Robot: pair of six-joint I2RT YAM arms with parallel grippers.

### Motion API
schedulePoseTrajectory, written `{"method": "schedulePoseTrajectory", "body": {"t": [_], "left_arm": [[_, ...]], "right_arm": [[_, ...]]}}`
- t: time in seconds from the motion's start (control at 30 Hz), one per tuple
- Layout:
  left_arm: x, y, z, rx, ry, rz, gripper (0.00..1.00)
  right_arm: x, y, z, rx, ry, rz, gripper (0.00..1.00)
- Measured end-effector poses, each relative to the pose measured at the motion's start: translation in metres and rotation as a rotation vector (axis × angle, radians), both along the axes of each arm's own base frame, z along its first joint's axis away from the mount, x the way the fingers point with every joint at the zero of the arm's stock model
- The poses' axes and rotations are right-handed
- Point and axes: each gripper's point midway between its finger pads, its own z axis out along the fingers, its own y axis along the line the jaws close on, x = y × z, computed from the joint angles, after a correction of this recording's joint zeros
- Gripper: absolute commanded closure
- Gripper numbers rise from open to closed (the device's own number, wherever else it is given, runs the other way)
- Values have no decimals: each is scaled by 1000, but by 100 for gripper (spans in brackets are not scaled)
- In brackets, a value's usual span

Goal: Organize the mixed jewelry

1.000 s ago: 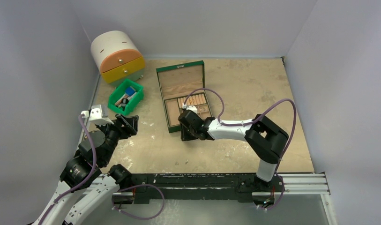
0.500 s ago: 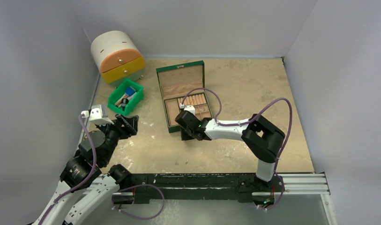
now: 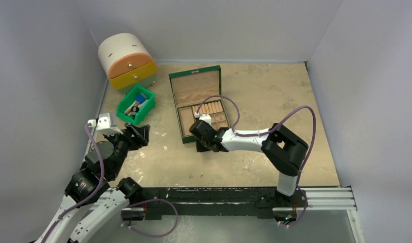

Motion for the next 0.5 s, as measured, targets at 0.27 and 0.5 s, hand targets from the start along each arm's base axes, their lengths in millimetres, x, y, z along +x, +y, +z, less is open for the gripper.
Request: {"method": "schedulePoseTrajectory", "body": {"t": [0.27,0.5], "left_arm": [[0,0,0,0,0,0,33],[0,0,0,0,0,0,33]], "right_arm": [[-2,-3,9,2,-2,-2,100],[0,-5,37,36,-42,-13,100]]}}
